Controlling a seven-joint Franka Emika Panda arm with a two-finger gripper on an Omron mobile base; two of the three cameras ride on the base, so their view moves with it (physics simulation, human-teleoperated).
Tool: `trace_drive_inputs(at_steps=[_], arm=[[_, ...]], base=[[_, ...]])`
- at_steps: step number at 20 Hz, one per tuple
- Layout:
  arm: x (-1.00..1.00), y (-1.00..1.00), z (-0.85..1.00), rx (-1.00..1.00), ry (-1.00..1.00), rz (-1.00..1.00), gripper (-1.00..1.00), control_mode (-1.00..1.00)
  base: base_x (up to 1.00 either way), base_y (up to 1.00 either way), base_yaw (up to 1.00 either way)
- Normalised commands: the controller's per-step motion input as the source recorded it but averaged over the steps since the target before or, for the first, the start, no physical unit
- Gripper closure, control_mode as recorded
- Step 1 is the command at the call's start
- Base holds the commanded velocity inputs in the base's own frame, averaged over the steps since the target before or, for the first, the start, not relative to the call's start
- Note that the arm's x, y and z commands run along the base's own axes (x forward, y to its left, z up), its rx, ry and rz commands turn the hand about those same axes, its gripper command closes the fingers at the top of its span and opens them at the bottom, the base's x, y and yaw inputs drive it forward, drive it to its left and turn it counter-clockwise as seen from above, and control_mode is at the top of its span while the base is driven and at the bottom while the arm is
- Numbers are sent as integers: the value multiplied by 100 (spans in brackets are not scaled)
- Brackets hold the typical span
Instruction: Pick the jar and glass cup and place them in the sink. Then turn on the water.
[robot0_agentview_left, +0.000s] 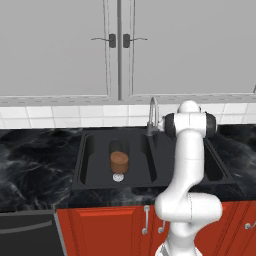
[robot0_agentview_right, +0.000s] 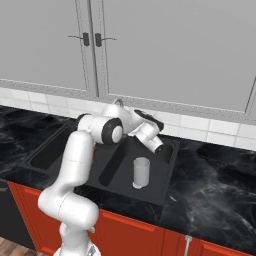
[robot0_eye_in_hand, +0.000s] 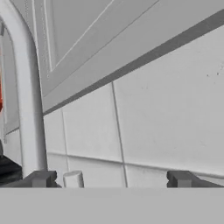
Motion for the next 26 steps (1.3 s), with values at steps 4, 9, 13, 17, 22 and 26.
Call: trace_drive_inputs(at_steps=[4,9,13,17,22,26], arm=[[57,0,-26,1,5,-8,-100,-100],[40,0,-38,0,7,-7,100,-100],[13,-15,-9,6,14,-7,100,-100],[0,-64,-4,16,23,-13,100,-100],[0,-85,-44,25,31,-14,100,-100],[-3,-97,-66,33,41,-15,100,-100]], base=[[0,0,0],[0,0,0],[0,0,0],[0,0,0],[0,0,0],[0,0,0]])
